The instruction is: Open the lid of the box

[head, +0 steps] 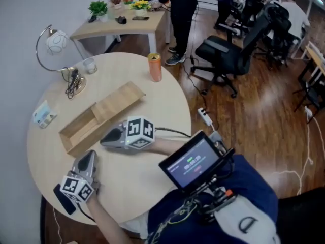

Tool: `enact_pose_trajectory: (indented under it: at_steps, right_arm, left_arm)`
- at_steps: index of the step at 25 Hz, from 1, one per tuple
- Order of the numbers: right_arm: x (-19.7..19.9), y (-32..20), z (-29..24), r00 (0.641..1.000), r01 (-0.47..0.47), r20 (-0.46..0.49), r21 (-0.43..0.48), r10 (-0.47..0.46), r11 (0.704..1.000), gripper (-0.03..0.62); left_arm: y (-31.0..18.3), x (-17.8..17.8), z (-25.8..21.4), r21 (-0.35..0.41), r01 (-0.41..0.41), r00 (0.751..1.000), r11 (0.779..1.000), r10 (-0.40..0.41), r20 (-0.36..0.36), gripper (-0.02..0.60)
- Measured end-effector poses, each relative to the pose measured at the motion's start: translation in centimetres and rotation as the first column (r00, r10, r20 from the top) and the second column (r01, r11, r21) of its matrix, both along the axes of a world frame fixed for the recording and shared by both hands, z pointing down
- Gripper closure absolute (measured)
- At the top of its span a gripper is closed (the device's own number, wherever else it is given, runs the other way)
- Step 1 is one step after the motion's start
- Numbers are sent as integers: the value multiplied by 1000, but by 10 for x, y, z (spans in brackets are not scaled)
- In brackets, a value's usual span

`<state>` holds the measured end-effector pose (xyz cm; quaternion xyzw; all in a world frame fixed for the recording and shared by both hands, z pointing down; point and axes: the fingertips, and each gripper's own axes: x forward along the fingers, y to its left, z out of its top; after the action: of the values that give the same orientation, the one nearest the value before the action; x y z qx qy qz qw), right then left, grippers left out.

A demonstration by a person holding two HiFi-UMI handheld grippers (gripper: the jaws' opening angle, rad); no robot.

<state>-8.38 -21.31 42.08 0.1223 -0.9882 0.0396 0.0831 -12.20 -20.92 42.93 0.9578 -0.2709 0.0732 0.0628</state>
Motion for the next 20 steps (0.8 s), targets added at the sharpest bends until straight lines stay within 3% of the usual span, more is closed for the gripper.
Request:
enact_pose_trajectory:
  at_steps: [20]
  right_arm:
    - [1, 3, -3, 1000, 2, 14, -4, -2, 1000, 579]
  left_arm:
    - [11, 4, -9, 10, -29, 1000, 1000, 30, -10, 578]
